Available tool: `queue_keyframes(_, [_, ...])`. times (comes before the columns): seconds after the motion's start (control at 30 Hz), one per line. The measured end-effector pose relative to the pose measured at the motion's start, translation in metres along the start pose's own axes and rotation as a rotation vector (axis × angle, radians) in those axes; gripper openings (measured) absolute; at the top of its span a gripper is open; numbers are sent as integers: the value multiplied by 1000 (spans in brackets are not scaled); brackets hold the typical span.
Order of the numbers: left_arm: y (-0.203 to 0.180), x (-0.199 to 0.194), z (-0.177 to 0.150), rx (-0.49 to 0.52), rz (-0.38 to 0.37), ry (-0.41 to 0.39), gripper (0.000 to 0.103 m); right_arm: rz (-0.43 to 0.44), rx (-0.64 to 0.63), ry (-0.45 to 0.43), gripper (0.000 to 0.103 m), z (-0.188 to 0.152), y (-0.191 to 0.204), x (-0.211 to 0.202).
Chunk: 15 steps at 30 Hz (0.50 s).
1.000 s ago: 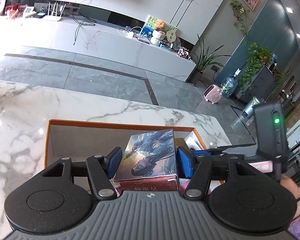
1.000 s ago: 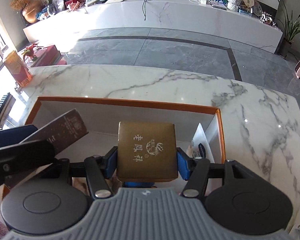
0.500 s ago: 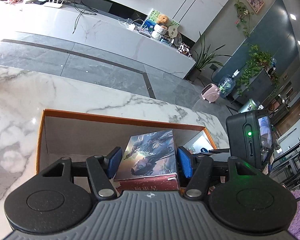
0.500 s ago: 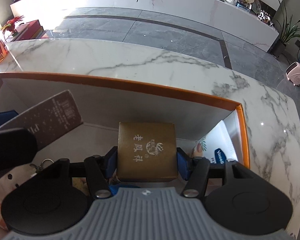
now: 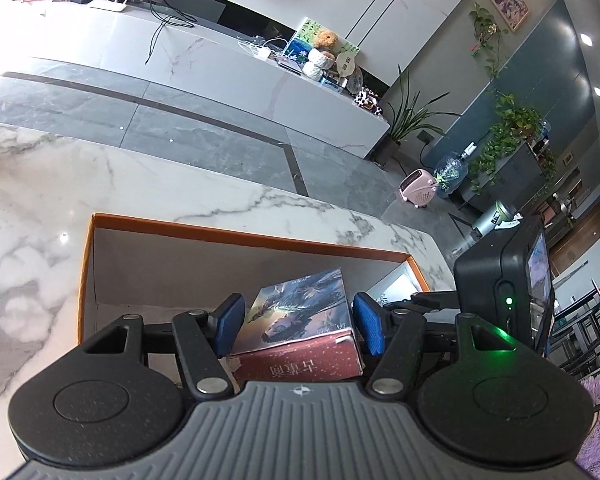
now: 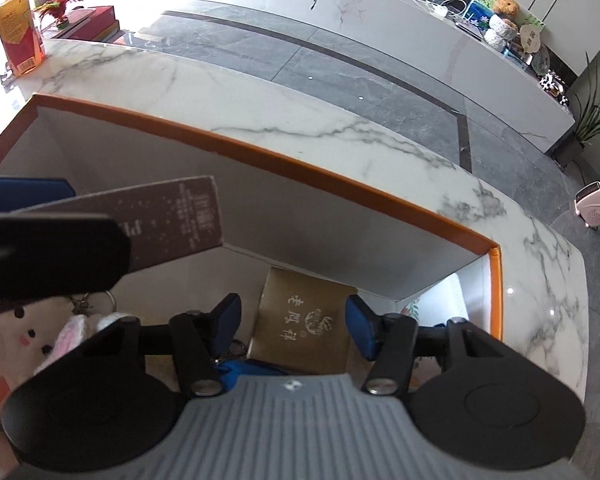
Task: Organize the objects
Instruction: 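Lower the gold box into the box with the right gripper and release it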
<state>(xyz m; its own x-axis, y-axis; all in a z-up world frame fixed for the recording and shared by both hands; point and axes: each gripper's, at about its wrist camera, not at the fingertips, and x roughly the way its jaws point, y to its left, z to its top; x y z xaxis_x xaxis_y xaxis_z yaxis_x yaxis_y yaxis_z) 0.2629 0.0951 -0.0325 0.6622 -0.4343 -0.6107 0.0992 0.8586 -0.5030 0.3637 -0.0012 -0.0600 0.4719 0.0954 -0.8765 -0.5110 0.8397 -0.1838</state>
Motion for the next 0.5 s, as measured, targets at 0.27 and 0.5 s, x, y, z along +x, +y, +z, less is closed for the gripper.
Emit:
queue_keyframes(0.27, [2,-4,4,-8,-45,-8,23,-102,-61,29,31,-1,8,4])
queue_keyframes(0.5, [7,-3,6,-4,44,20,27,-113,-34,41,28,-1,6,1])
